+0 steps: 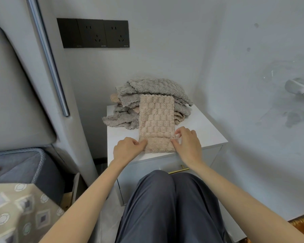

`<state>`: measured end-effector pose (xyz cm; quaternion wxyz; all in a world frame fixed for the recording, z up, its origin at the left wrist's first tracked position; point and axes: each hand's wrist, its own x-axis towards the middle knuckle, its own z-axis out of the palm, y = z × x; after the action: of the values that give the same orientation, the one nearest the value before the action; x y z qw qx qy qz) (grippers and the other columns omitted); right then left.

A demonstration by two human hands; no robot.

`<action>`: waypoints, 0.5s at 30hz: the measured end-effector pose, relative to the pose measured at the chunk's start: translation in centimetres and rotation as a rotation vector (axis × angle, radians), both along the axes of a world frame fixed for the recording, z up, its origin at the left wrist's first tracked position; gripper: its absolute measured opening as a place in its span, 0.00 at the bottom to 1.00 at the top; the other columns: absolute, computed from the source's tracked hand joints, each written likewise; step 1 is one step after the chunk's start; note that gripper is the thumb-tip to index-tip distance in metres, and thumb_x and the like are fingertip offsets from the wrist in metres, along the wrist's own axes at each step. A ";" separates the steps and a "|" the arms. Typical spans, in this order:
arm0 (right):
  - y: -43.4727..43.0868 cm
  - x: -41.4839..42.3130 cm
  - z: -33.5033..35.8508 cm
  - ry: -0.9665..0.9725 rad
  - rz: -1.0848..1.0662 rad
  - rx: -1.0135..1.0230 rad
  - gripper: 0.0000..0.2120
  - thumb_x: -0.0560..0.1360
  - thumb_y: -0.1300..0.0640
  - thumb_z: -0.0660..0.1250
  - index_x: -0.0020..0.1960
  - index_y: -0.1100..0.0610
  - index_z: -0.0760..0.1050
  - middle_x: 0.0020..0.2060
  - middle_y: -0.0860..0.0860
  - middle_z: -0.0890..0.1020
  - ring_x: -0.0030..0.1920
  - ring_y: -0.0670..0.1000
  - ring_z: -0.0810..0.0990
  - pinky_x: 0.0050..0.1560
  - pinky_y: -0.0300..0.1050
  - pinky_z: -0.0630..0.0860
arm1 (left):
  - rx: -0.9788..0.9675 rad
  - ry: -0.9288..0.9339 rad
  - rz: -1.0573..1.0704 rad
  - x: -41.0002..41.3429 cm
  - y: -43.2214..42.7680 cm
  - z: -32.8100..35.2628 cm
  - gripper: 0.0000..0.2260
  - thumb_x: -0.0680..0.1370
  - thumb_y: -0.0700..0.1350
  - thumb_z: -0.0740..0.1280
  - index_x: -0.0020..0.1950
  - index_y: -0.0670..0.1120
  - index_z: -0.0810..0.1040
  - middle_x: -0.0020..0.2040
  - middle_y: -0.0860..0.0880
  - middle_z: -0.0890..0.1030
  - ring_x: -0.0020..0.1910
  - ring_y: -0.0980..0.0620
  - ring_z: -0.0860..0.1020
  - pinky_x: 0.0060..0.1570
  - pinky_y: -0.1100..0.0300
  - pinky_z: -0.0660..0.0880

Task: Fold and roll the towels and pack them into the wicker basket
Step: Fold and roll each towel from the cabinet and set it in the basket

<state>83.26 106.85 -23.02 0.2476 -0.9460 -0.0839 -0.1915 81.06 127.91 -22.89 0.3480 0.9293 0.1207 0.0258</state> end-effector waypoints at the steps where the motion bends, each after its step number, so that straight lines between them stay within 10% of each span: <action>1: 0.3 -0.2 0.2 -0.080 0.031 -0.032 0.07 0.75 0.57 0.68 0.52 0.55 0.73 0.47 0.48 0.78 0.50 0.52 0.72 0.46 0.46 0.70 | 0.007 -0.008 0.002 0.0 -0.1 0.0 0.26 0.75 0.61 0.64 0.24 0.49 0.59 0.22 0.53 0.62 0.25 0.50 0.65 0.29 0.59 0.59; 7: 3.7 -2.2 -0.3 -0.300 0.465 -0.099 0.12 0.70 0.69 0.72 0.53 0.63 0.81 0.52 0.55 0.83 0.54 0.56 0.82 0.55 0.50 0.78 | 0.042 -0.038 -0.006 0.1 -0.2 -0.2 0.25 0.75 0.58 0.65 0.24 0.49 0.61 0.21 0.54 0.63 0.25 0.51 0.66 0.29 0.58 0.60; 15: 1.7 -2.2 -2.4 -0.155 0.475 -0.258 0.17 0.78 0.62 0.65 0.66 0.63 0.74 0.64 0.56 0.76 0.66 0.57 0.74 0.69 0.51 0.66 | 0.108 -0.026 0.019 0.2 -0.4 -0.2 0.18 0.75 0.53 0.63 0.29 0.46 0.70 0.28 0.49 0.75 0.34 0.46 0.76 0.35 0.56 0.68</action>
<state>81.04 108.55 -25.43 0.1558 -0.9061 -0.3456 -0.1876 81.22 127.48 -23.14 0.2987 0.9451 0.1237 0.0475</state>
